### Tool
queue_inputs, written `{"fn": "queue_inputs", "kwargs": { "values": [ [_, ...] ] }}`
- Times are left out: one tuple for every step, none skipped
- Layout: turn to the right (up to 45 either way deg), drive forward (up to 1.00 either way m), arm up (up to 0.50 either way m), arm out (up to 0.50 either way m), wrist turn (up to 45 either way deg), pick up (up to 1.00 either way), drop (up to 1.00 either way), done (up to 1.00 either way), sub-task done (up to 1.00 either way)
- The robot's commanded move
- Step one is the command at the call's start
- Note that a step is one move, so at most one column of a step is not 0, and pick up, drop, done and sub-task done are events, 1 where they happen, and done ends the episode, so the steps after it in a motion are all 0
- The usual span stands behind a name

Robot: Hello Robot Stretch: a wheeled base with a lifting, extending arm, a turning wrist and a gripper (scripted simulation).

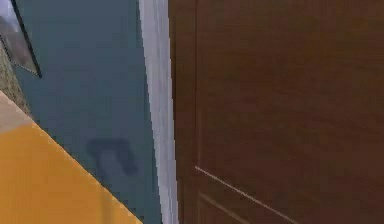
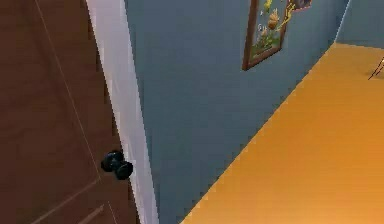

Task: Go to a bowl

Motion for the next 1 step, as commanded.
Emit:
{"fn": "queue_inputs", "kwargs": {
  "values": [
    [-45.0,0.00,0.00,0.00,0.0,0.00,0.00,0.00,0.00]
  ]
}}
